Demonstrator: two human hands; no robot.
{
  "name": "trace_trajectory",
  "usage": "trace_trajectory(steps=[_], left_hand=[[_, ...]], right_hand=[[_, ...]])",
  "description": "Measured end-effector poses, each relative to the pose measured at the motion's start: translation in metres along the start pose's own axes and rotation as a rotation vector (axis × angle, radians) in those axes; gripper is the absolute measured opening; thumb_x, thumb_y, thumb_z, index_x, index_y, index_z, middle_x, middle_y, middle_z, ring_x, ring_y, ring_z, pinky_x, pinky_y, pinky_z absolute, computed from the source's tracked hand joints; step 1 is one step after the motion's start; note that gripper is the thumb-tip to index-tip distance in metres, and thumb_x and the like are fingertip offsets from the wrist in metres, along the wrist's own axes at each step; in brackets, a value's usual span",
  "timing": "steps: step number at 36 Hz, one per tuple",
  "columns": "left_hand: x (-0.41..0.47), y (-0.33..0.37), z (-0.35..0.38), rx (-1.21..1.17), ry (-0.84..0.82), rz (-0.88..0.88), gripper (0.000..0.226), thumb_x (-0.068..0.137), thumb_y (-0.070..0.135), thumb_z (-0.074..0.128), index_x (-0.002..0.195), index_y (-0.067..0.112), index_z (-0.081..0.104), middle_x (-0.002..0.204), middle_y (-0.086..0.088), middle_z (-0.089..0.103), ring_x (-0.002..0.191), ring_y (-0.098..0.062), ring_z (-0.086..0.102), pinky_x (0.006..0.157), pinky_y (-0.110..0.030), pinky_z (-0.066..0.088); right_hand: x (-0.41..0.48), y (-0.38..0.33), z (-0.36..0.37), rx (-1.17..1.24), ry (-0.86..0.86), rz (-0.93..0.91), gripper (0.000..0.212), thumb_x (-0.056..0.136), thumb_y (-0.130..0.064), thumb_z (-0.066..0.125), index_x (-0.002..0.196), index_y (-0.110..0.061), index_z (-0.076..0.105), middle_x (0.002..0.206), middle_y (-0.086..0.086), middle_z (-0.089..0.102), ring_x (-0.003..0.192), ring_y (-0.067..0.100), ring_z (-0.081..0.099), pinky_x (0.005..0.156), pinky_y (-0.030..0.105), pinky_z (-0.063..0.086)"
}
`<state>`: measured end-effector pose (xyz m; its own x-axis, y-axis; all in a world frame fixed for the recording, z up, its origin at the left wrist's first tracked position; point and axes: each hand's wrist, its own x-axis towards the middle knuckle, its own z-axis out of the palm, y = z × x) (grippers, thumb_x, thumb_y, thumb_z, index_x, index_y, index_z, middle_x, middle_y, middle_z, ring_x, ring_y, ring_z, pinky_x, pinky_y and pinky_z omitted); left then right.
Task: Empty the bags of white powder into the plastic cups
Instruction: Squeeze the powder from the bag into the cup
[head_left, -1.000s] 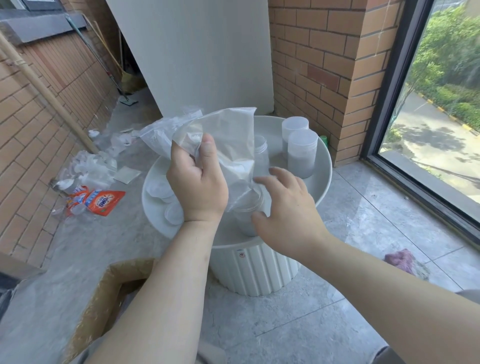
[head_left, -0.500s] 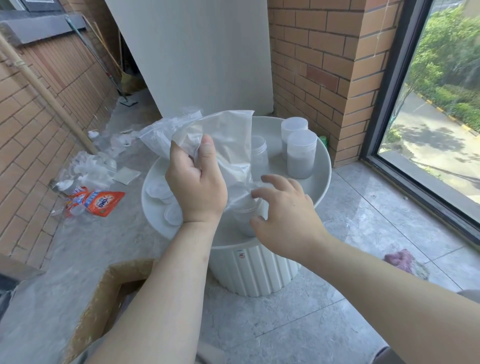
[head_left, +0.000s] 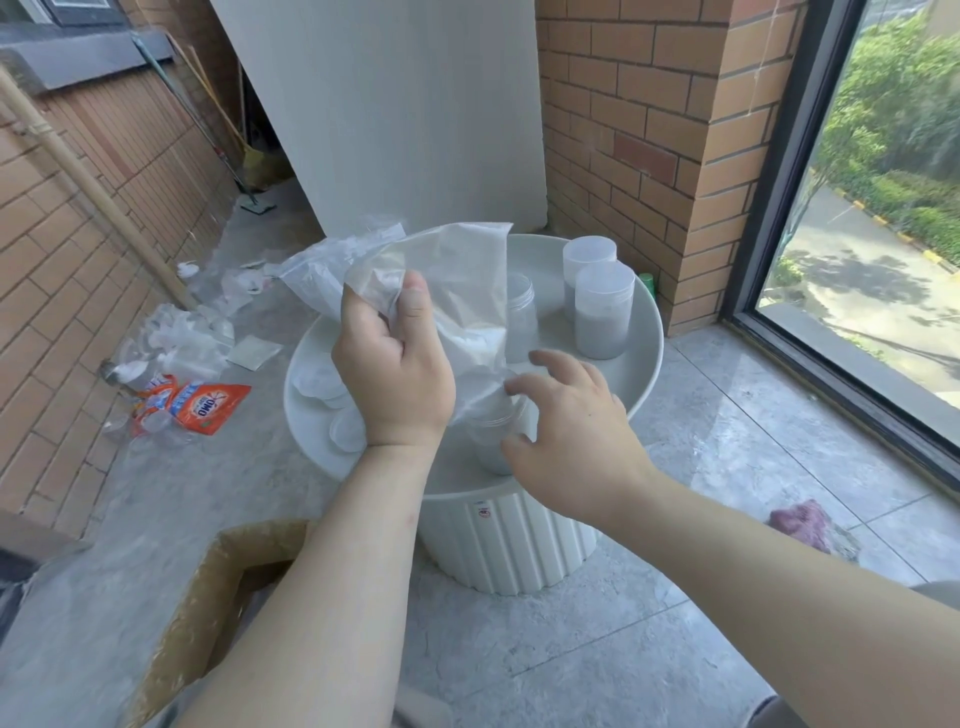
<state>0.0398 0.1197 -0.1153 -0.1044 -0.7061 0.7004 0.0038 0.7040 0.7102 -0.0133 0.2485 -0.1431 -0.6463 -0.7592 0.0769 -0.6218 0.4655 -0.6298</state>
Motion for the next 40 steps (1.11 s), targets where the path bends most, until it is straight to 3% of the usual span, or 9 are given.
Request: trace_trajectory(steps=[4, 11, 18, 23, 28, 30, 32, 35, 40], left_hand=[[0.001, 0.001, 0.0, 0.002, 0.017, -0.017, 0.016, 0.099, 0.018, 0.057, 0.086, 0.016, 0.047, 0.072, 0.02, 0.054, 0.072, 0.016, 0.056, 0.066, -0.002, 0.036], [0.005, -0.003, -0.003, -0.026, -0.021, -0.021, 0.013, 0.098, 0.023, 0.058, 0.089, 0.015, 0.052, 0.074, 0.019, 0.055, 0.074, 0.011, 0.057, 0.07, -0.008, 0.041], [0.008, 0.002, -0.007, -0.069, -0.111, -0.023, 0.013, 0.097, 0.026, 0.059, 0.087, 0.026, 0.052, 0.073, 0.029, 0.062, 0.078, 0.009, 0.06, 0.073, -0.011, 0.044], [0.007, 0.002, -0.009, -0.049, -0.229, 0.007, 0.006, 0.096, 0.029, 0.059, 0.099, 0.025, 0.056, 0.084, 0.038, 0.063, 0.087, 0.015, 0.06, 0.075, -0.005, 0.042], [0.009, -0.004, -0.019, 0.021, -0.333, 0.032, 0.019, 0.091, 0.035, 0.066, 0.09, 0.021, 0.053, 0.075, 0.016, 0.06, 0.074, 0.005, 0.059, 0.066, -0.008, 0.04], [0.014, -0.009, -0.023, 0.04, -0.424, -0.049, 0.03, 0.085, 0.044, 0.071, 0.095, 0.02, 0.055, 0.083, 0.012, 0.066, 0.079, 0.002, 0.063, 0.07, -0.014, 0.046], [0.02, -0.016, -0.028, 0.075, -0.577, -0.167, 0.047, 0.074, 0.051, 0.078, 0.108, 0.025, 0.058, 0.102, 0.013, 0.07, 0.096, -0.001, 0.066, 0.081, -0.023, 0.051], [0.026, -0.02, -0.039, 0.203, -0.829, -0.29, 0.059, 0.067, 0.043, 0.087, 0.116, 0.035, 0.055, 0.11, 0.021, 0.067, 0.104, 0.005, 0.062, 0.086, -0.019, 0.048], [0.03, -0.033, -0.05, 0.236, -0.852, -0.375, 0.056, 0.064, 0.029, 0.092, 0.11, 0.036, 0.061, 0.103, 0.017, 0.074, 0.091, -0.006, 0.071, 0.091, -0.035, 0.055]], right_hand=[[0.002, 0.003, 0.0, 0.063, 0.066, -0.015, 0.06, 0.087, -0.022, 0.06, 0.145, -0.031, 0.047, 0.157, -0.003, 0.033, 0.145, 0.023, 0.025, 0.116, 0.045, 0.028], [0.02, 0.011, -0.01, 0.294, 0.223, 0.01, 0.044, 0.093, -0.021, 0.059, 0.137, -0.025, 0.057, 0.139, -0.007, 0.053, 0.127, 0.013, 0.047, 0.109, 0.031, 0.037], [0.044, 0.001, -0.035, 0.559, 0.301, -0.09, 0.036, 0.103, -0.036, 0.054, 0.137, -0.027, 0.059, 0.125, -0.015, 0.064, 0.111, -0.002, 0.058, 0.096, 0.019, 0.044], [0.052, -0.003, -0.033, 0.554, 0.341, -0.148, 0.014, 0.103, -0.029, 0.056, 0.106, -0.026, 0.068, 0.1, -0.018, 0.07, 0.097, -0.004, 0.062, 0.086, 0.015, 0.048], [0.061, -0.002, -0.032, 0.58, 0.364, -0.119, 0.012, 0.102, -0.029, 0.059, 0.095, -0.024, 0.068, 0.09, -0.018, 0.069, 0.087, -0.008, 0.061, 0.076, 0.004, 0.042], [0.065, -0.001, -0.031, 0.637, 0.379, -0.067, 0.012, 0.101, -0.029, 0.059, 0.095, -0.024, 0.068, 0.089, -0.016, 0.07, 0.086, -0.006, 0.062, 0.073, 0.005, 0.043], [0.069, 0.001, -0.032, 0.726, 0.398, 0.007, 0.012, 0.101, -0.031, 0.06, 0.095, -0.025, 0.069, 0.085, -0.017, 0.069, 0.078, -0.009, 0.061, 0.067, 0.004, 0.042], [0.073, 0.006, -0.032, 0.801, 0.426, 0.089, 0.012, 0.1, -0.033, 0.06, 0.094, -0.027, 0.069, 0.08, -0.018, 0.067, 0.071, -0.01, 0.06, 0.057, 0.002, 0.038], [0.076, 0.008, -0.031, 0.852, 0.421, 0.161, 0.014, 0.1, -0.035, 0.059, 0.097, -0.026, 0.07, 0.084, -0.012, 0.068, 0.073, 0.002, 0.06, 0.048, 0.003, 0.036]])
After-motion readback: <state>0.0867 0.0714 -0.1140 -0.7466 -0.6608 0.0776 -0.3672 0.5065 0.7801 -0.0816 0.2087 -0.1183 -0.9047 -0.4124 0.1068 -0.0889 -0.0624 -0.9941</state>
